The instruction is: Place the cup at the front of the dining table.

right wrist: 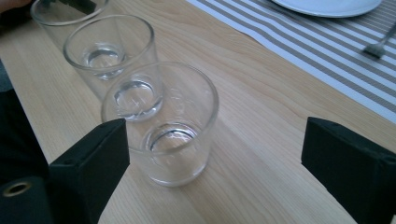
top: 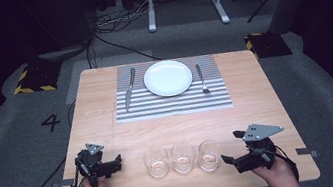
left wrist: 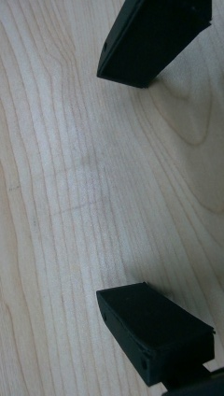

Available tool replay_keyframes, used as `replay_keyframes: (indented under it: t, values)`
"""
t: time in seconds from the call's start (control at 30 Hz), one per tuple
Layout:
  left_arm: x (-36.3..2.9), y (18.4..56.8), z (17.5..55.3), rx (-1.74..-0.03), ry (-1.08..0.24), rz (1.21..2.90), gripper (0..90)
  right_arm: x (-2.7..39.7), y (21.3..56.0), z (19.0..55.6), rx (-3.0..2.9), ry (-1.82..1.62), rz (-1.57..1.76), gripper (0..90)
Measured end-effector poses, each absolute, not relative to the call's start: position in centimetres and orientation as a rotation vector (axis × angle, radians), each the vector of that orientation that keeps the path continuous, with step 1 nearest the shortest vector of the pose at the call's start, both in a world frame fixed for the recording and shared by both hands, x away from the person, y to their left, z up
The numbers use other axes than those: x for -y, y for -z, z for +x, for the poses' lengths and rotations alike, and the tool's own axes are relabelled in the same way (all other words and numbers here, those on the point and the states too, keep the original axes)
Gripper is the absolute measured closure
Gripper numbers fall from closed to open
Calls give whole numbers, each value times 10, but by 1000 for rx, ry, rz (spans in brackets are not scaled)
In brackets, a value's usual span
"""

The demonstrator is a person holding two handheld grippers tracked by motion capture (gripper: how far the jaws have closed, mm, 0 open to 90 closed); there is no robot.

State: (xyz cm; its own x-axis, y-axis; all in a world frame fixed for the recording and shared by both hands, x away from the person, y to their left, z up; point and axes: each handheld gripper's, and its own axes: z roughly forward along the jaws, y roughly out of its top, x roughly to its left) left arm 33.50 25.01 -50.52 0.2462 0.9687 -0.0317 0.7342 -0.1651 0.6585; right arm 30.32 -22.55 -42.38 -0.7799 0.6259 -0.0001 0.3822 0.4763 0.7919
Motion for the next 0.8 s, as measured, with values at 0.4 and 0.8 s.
replay_keyframes:
  t: [0.4, 0.8]
  values:
    - [-250, 505, 335, -1547, -546, 1965, 1, 195, 437, 308, -2517, -1213, 823, 0]
    - [-250, 505, 335, -1548, -546, 1966, 1, 180, 455, 318, -2573, -1206, 809, 21]
